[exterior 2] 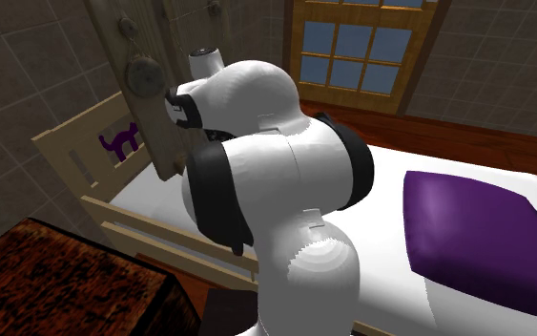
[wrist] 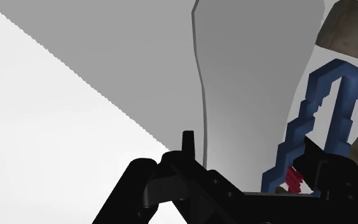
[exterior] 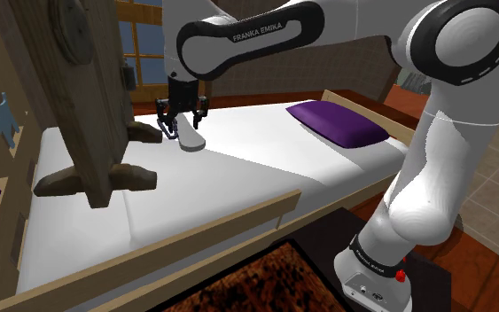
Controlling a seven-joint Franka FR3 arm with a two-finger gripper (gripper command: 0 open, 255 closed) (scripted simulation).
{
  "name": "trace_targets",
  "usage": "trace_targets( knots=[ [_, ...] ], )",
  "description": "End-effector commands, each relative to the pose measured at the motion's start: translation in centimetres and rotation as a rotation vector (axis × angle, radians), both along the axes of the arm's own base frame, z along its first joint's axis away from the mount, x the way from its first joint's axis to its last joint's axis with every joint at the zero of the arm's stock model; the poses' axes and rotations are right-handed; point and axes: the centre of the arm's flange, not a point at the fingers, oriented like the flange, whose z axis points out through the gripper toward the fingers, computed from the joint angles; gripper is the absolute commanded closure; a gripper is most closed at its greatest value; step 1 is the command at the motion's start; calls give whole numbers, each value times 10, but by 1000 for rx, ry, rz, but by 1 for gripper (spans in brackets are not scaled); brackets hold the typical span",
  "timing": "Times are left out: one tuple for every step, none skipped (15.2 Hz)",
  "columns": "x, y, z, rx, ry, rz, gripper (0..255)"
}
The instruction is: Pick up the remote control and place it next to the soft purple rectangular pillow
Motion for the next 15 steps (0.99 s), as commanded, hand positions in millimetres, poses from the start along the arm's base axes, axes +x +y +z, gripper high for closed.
trace_targets(
  knots=[
    [0,1,11,0,0,0,255],
    [0,1,16,0,0,0,255],
    [0,1,21,0,0,0,255],
    [0,1,26,0,0,0,255],
    [0,1,32,0,0,0,255],
    [0,1,37,0,0,0,255],
    [0,1,42,0,0,0,255],
    [0,1,48,0,0,0,255],
    [0,1,53,0,0,0,255],
    [0,1,58,0,0,0,255],
    [0,1,63,0,0,0,255],
    [0,1,69,0,0,0,255],
    [0,1,70,0,0,0,255],
    [-3,-12,70,0,0,0,255],
    [-7,-25,70,0,0,0,255]
  ],
)
